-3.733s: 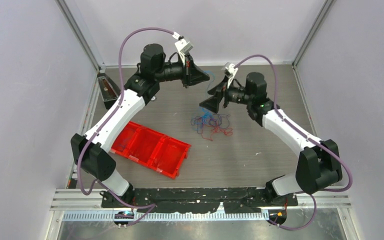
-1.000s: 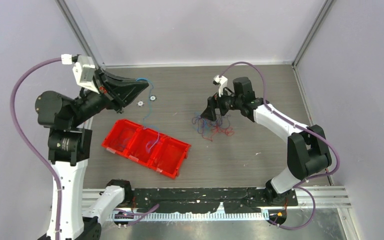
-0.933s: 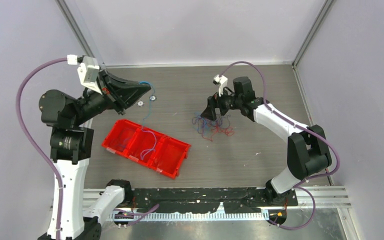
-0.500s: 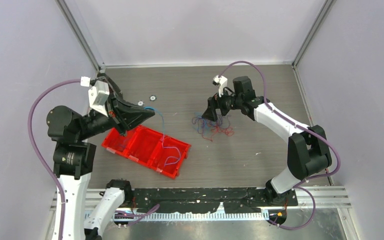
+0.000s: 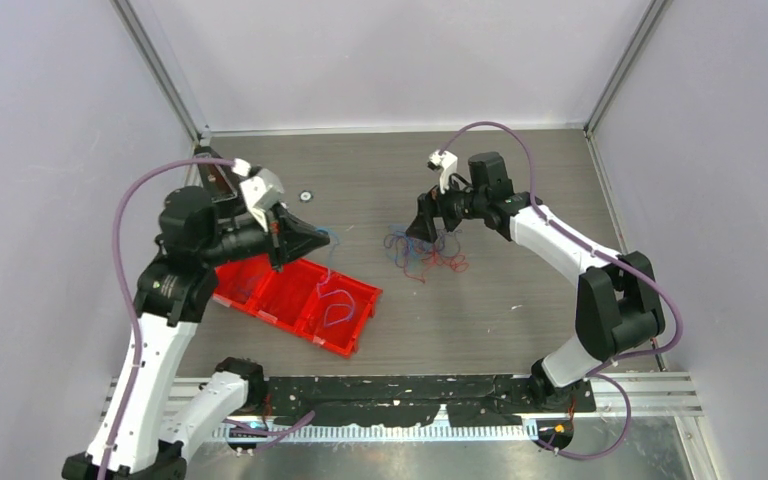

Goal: Untangle the cables

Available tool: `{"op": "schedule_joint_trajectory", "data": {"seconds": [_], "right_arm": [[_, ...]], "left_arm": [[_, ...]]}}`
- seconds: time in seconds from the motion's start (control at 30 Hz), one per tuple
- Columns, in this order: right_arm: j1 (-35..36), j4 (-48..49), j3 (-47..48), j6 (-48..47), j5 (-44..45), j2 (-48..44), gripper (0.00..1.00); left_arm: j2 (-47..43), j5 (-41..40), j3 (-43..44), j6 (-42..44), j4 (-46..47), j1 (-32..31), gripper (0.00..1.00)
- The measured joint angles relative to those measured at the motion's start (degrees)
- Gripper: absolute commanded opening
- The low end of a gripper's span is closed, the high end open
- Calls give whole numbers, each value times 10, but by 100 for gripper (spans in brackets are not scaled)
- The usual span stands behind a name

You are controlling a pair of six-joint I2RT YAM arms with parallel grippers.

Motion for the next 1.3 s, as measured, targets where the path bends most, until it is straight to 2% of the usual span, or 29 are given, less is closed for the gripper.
{"op": "schedule_joint_trajectory", "data": {"seconds": [0.1,0.33,0.5,0.73,0.9,1.07,1.2,1.3], "right_arm": [[-2,0,0,0,3,-3,95],[-4,0,0,0,7,-14,95],[-8,0,0,0,10,-16,95],[-18,0,-17,0,12,-30,95],[-23,0,-31,0,13,-39,95],[-28,0,-35,0,14,-39,95],[-30,0,-35,0,14,-39,95],[-32,0,-35,0,15,-39,95]], "left_arm": [[12,-36,-31,61,-49,-30,0],[44,-162,-112,132,-103,-103,0],[139,-232,-121,181,-135,-156,0],[240,-305,-138,241,-149,-172,0],[300,-340,-138,265,-152,-198,0],[357,-371,-134,248,-154,-226,0],[356,-382,-139,219,-140,-246,10],[336,-381,-154,197,-129,-262,23]]}}
